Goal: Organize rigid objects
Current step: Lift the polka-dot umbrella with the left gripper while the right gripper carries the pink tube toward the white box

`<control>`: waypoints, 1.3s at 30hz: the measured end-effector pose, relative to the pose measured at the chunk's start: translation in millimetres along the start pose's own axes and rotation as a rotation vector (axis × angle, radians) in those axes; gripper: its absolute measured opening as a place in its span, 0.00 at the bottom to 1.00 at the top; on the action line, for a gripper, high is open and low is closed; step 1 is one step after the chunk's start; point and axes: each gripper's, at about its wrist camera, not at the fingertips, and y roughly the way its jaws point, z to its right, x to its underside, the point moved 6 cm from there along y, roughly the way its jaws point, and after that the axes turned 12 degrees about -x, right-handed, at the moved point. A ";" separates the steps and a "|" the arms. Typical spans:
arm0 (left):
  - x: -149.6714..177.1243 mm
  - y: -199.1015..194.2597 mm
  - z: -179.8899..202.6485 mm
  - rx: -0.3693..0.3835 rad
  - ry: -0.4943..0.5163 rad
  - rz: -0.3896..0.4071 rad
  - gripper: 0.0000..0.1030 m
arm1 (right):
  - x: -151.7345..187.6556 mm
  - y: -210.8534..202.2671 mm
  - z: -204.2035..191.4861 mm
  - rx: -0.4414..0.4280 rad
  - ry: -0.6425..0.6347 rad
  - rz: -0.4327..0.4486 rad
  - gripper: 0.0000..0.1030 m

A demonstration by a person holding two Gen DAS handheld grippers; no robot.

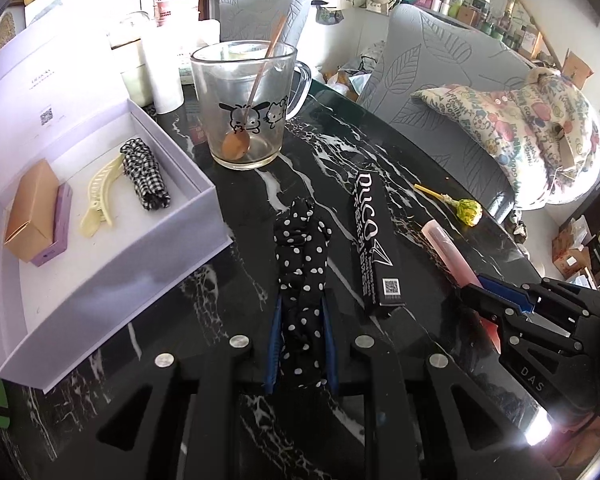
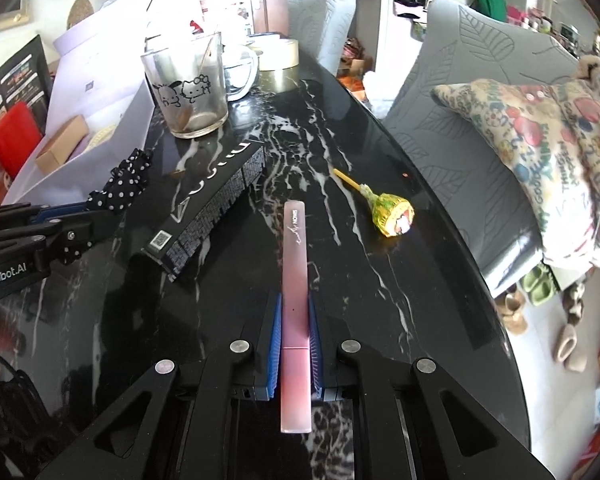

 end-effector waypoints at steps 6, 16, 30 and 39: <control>7.2 -13.5 -5.0 0.000 -0.016 0.021 0.18 | -0.1 -12.6 -14.0 -0.010 -0.022 0.025 0.13; 24.5 -38.8 -28.2 -0.045 -0.085 0.057 0.18 | -1.0 -23.9 -49.6 -0.069 -0.094 0.050 0.13; 52.7 -65.9 -68.4 -0.129 -0.200 0.078 0.18 | 1.5 -25.4 -102.7 -0.193 -0.220 0.044 0.13; 68.4 -81.5 -93.2 -0.167 -0.257 0.096 0.18 | 6.6 -22.2 -136.5 -0.253 -0.275 0.031 0.13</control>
